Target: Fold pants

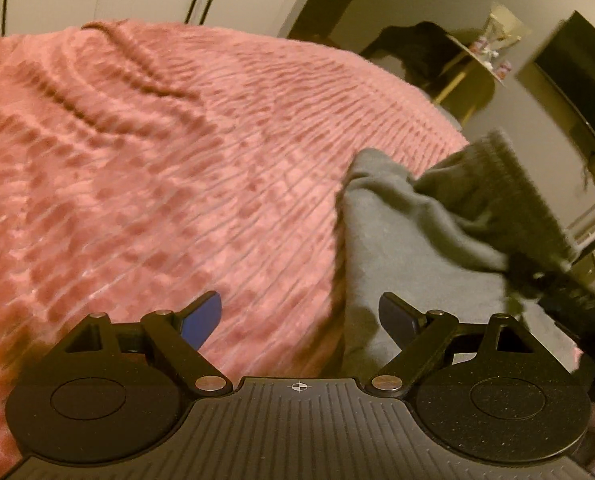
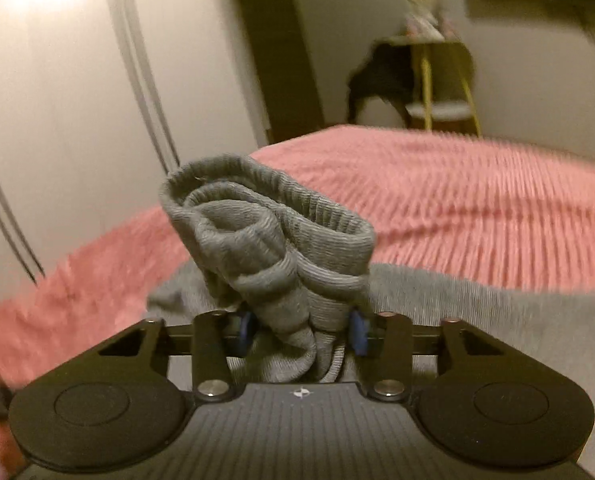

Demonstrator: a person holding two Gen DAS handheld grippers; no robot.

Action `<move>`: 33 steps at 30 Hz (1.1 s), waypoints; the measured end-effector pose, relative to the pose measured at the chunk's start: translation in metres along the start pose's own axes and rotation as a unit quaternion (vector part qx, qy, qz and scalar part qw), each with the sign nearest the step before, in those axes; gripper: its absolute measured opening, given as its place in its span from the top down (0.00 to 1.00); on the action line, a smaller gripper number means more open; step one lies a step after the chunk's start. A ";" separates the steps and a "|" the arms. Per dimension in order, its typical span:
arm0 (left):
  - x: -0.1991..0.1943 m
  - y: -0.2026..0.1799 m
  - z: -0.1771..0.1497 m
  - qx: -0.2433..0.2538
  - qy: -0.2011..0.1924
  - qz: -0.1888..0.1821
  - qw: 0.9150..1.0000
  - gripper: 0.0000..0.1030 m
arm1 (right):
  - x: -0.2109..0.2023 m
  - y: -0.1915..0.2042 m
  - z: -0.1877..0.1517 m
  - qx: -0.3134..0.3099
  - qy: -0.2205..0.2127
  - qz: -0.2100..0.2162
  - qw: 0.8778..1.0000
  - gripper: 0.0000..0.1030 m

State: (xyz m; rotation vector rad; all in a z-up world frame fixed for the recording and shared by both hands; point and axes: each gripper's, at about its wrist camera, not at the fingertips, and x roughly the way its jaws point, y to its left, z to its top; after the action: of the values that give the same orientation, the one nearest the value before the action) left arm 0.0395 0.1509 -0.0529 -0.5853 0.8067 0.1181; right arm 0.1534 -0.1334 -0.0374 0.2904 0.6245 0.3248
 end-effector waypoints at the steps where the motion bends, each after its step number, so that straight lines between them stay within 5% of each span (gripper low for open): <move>1: 0.000 0.001 0.000 -0.004 -0.001 -0.002 1.000 0.13 | -0.008 -0.003 0.002 0.018 -0.006 0.006 1.000 0.64; 10: -0.007 0.006 0.002 -0.017 -0.010 0.001 1.000 0.13 | -0.118 -0.012 0.003 0.116 -0.119 0.011 0.986 0.71; 14: -0.011 0.006 0.002 -0.021 -0.012 0.000 1.000 0.13 | -0.177 -0.030 -0.020 0.159 -0.155 -0.049 0.974 0.70; 20: -0.010 -0.006 0.000 0.004 0.002 -0.011 1.000 0.13 | -0.180 -0.085 -0.068 0.228 -0.059 -0.141 0.962 0.50; 23: -0.014 -0.016 -0.004 0.029 0.007 -0.028 0.999 0.12 | -0.177 -0.120 -0.082 0.331 -0.041 -0.114 0.936 0.43; 25: -0.018 -0.026 -0.009 0.053 0.014 -0.048 0.997 0.09 | -0.172 -0.131 -0.081 0.352 -0.050 -0.072 0.932 0.23; 27: -0.022 -0.042 -0.017 0.096 0.029 -0.066 0.993 0.08 | -0.157 -0.133 -0.080 0.359 -0.039 -0.060 0.931 0.18; 31: -0.033 -0.083 -0.045 0.215 0.025 -0.079 0.973 0.07 | -0.149 -0.137 -0.083 0.372 -0.051 -0.039 0.926 0.20; 33: -0.033 -0.098 -0.060 0.252 0.030 -0.081 0.964 0.07 | -0.143 -0.143 -0.083 0.381 -0.055 -0.038 0.922 0.45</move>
State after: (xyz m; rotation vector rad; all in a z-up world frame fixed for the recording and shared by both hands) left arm 0.0086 0.0407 -0.0180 -0.1706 0.8056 -0.2528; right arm 0.0235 -0.3038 -0.0786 1.0245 0.6291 -0.0269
